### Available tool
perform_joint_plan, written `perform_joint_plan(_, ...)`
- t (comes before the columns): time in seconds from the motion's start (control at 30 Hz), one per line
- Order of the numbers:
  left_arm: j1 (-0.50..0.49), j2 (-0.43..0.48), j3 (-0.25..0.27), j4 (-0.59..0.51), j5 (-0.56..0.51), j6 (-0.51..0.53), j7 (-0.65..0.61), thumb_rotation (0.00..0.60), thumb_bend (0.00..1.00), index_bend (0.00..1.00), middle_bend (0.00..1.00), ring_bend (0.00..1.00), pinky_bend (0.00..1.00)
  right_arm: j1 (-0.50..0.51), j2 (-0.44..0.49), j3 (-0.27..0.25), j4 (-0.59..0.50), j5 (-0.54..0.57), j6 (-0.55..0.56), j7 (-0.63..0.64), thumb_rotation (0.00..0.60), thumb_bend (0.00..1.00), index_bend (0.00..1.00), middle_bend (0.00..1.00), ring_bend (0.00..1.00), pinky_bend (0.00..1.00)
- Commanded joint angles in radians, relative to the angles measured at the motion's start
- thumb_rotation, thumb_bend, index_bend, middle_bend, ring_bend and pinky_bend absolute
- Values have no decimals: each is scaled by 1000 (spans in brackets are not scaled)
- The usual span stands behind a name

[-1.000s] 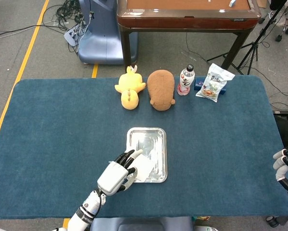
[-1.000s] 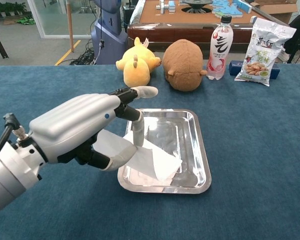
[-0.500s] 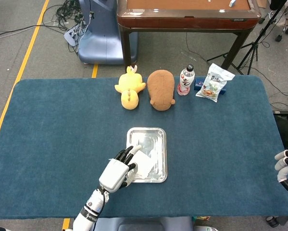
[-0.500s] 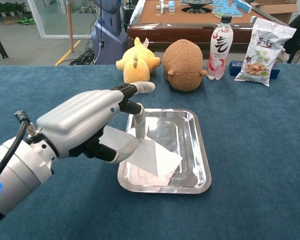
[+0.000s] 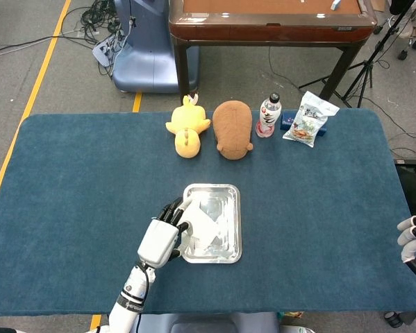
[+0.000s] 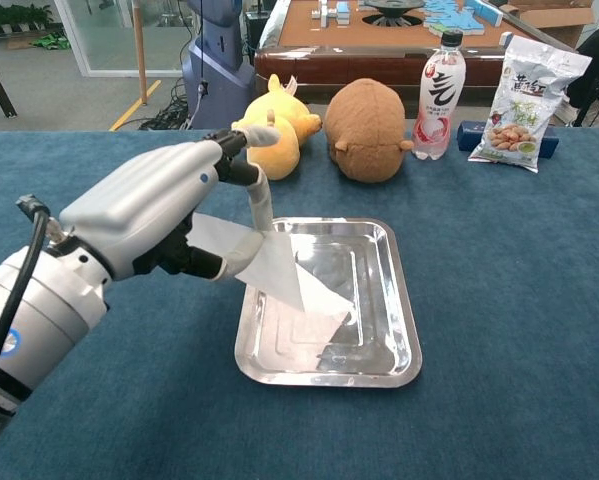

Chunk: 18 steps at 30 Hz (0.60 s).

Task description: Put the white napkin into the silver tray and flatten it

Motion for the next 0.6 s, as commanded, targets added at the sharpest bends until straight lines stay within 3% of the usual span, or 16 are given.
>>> perform_joint_plan(0.03, 0, -4, -4, 6, -3, 3, -1, 600, 568, 697, 82, 0, 132, -1, 0, 1, 0, 0, 2, 1, 600, 401, 692, 558, 376, 459)
perform_joint_plan(0.27, 6, -14, 7, 20, -16, 10, 14, 600, 568, 698, 84, 0, 132, -3, 2, -3, -3, -15, 9, 1, 600, 401, 692, 558, 376, 459)
perform_joint_plan(0.6, 23, -39, -22, 47, -47, 54, 43, 600, 568, 710, 105, 0, 132, -4, 5, -1, -5, -8, 8, 5, 600, 400, 693, 558, 376, 459)
